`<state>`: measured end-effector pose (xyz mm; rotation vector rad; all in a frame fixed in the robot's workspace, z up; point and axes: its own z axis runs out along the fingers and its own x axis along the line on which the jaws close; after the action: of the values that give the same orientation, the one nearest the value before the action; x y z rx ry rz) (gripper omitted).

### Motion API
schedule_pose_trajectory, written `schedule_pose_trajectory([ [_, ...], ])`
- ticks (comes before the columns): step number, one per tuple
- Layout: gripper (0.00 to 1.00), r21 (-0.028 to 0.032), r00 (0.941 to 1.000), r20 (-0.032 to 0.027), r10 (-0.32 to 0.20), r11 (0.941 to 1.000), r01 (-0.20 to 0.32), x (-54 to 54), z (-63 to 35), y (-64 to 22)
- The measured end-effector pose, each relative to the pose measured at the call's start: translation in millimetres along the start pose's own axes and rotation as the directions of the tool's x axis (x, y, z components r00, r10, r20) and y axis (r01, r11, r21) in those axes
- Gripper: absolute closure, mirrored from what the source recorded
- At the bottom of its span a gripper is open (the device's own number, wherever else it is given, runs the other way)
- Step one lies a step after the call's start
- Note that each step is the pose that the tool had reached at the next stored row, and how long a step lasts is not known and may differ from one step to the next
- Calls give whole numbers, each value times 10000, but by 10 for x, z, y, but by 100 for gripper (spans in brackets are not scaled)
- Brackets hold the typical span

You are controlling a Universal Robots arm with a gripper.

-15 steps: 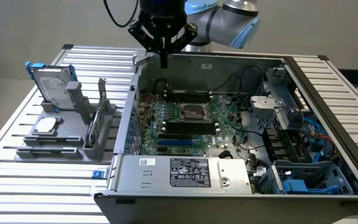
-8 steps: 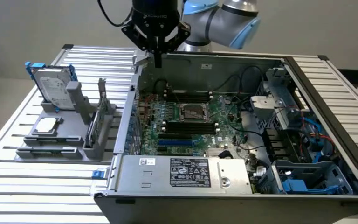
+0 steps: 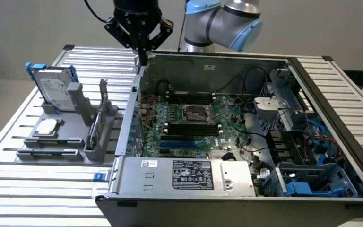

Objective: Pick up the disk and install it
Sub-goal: 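Reach for the disk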

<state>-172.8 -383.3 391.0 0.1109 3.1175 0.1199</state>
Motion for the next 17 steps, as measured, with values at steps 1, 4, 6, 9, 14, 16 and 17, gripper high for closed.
schedule_pose_trajectory([
  [1, 89, 15, 10000, 1, 0, 10000, 0, 48, 5, 17],
  [4, 89, 59, 10000, 3, -1, 10000, 1, 186, 18, 66],
  [6, 89, 88, 10000, 5, 0, 10000, 0, 282, 28, 99],
  [9, 89, 132, 10000, 7, -2, 9999, 2, 423, 41, 148],
  [14, 89, 202, 10000, 14, -5, 9998, 4, 653, 65, 227],
  [16, 89, 234, 10000, 14, -6, 9997, 6, 750, 73, 260],
  [17, 89, 247, 10000, 16, -5, 9997, 5, 797, 78, 276],
])
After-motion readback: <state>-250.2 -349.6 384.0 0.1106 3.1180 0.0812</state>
